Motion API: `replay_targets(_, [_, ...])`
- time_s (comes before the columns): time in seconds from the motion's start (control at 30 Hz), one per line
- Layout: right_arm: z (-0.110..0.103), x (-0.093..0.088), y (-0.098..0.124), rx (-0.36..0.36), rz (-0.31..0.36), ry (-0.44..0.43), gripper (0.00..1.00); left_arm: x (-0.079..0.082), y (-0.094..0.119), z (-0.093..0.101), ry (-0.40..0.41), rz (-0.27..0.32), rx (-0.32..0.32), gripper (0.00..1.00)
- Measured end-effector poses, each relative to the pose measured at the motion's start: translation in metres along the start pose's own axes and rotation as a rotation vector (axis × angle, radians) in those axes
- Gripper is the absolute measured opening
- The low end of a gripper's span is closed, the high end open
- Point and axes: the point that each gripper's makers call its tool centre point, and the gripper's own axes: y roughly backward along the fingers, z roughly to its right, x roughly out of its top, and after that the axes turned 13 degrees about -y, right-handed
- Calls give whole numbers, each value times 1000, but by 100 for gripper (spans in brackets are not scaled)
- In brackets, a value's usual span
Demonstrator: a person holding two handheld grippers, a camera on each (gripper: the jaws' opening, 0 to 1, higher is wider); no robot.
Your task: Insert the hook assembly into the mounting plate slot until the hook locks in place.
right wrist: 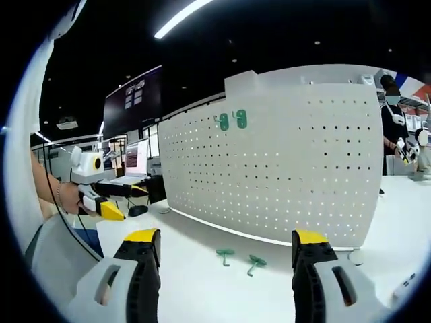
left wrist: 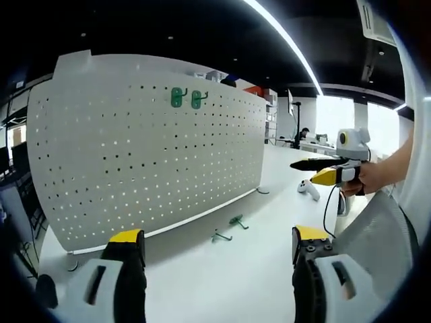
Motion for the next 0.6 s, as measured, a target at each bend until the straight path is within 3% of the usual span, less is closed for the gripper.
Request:
replay_targets(0.37, [0,-4,3,-3,-12,0,78,-6,3,1,8,-12,4,92])
replay_targets(0.6, [1,-4,3,-7,-12,-2,78,-2,1,0,-1,-10,-2,92])
